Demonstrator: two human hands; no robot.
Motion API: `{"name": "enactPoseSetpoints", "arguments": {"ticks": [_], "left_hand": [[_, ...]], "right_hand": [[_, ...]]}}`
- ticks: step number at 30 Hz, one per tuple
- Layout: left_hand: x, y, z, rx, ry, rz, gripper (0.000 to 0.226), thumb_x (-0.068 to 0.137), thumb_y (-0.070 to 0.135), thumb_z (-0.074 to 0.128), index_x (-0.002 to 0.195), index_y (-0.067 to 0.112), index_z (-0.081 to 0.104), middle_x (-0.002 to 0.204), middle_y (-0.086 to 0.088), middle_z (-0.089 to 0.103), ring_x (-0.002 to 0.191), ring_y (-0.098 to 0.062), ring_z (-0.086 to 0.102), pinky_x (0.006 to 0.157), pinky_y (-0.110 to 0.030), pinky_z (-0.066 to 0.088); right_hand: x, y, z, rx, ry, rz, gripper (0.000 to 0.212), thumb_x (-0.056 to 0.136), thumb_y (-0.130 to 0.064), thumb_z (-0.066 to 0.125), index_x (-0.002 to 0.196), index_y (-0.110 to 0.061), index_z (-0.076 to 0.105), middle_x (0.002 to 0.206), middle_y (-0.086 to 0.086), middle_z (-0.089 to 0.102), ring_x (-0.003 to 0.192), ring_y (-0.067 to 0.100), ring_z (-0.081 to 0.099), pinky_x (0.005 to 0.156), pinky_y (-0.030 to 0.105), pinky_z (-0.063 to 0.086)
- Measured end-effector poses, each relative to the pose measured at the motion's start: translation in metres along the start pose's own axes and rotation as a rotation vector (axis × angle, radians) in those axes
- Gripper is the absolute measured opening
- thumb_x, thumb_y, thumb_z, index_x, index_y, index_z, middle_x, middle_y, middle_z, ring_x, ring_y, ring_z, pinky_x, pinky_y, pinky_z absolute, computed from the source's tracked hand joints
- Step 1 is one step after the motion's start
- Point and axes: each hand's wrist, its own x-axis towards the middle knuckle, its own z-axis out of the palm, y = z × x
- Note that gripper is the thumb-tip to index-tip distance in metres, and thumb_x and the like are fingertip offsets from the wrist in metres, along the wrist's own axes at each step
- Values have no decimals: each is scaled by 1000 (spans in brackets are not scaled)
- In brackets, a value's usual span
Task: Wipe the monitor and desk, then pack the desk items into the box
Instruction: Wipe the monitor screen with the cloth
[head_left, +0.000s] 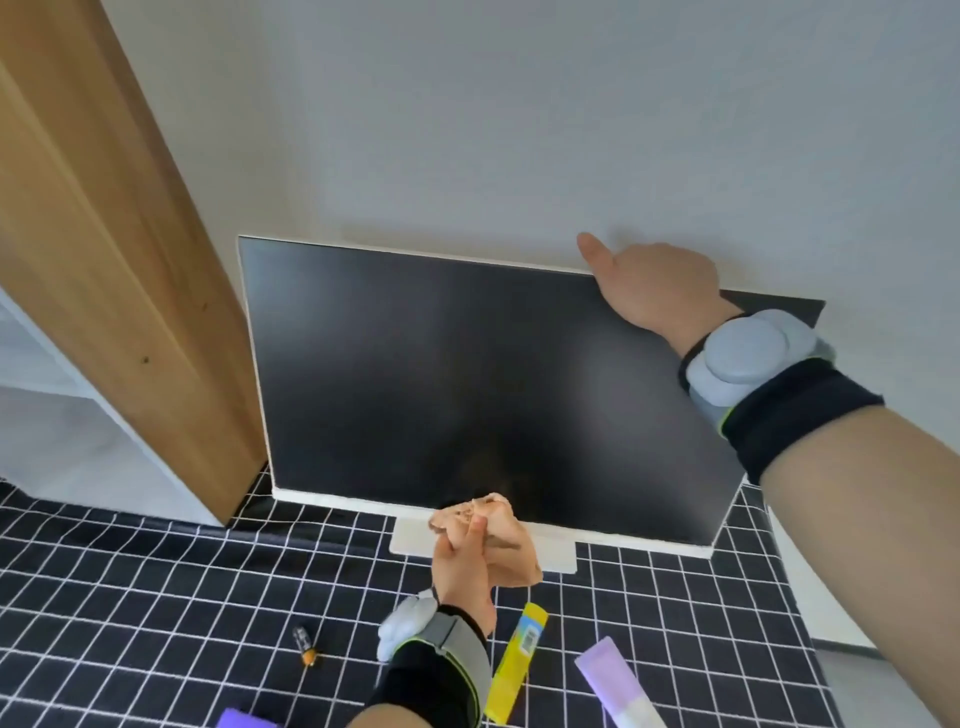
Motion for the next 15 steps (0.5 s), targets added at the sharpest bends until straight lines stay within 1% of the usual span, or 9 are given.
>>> {"name": "enactPoseSetpoints", "arguments": {"ticks": [1,2,4,5,8,10,12,13,15], "left_hand": [[-4,-6,9,32,-18,-5,51,75,50,68,117,25,57,118,-9,65,109,-30,62,103,-52,44],[-9,-14,22,62,-33,4,43,77,48,67,113,25,58,117,-10,65,108,-30,63,103,-53,44],[-20,-25,43,106,-72,14,27,83,42,65,103,24,60,113,-12,67,105,-31,64,101,-54,46],[-27,-30,55,119,-87,5,24,85,40,63,103,25,59,111,-11,67,104,-30,65,100,-53,46],[-39,-46,87,188,-96,6,18,89,37,60,103,25,57,104,-5,67,99,-23,65,100,-46,46],[-47,-53,106,263,-145,24,18,92,34,56,105,21,57,104,-5,66,97,-18,64,99,-41,46],[-54,-60,126,319,-225,29,12,91,30,57,98,21,61,100,-3,68,92,-14,65,93,-35,50],[-56,-65,134,361,-251,17,11,88,32,60,92,23,62,99,-2,70,93,-16,67,91,-35,52],[-61,-70,155,439,-328,-24,12,83,37,64,89,26,64,108,-2,72,100,-18,67,94,-36,53]], "right_hand": [[1,-5,1,-1,5,-20,77,96,-62,4,79,-11,59,71,5,51,79,29,51,74,34,35],[1,-6,2,7,9,-41,77,97,-61,4,77,-10,59,69,4,50,77,28,51,73,34,35],[1,-15,1,20,26,-70,77,97,-60,5,67,-10,55,65,3,51,70,26,51,71,33,35],[2,-15,0,25,30,-71,76,98,-60,5,63,-11,53,64,3,51,65,24,49,70,32,35],[3,-13,1,24,21,-69,74,99,-58,6,61,-13,50,63,3,50,61,22,47,68,32,34],[3,-9,1,18,26,-67,73,99,-57,6,63,-13,51,63,2,49,59,21,45,67,31,34],[2,-8,1,9,34,-78,74,99,-57,6,64,-12,53,62,2,49,55,18,42,64,31,33],[2,-9,2,7,34,-80,74,99,-57,6,63,-12,53,62,2,49,55,17,42,63,30,32],[3,-9,3,-3,44,-87,74,99,-57,5,62,-13,52,61,2,49,54,16,42,56,29,30]]}}
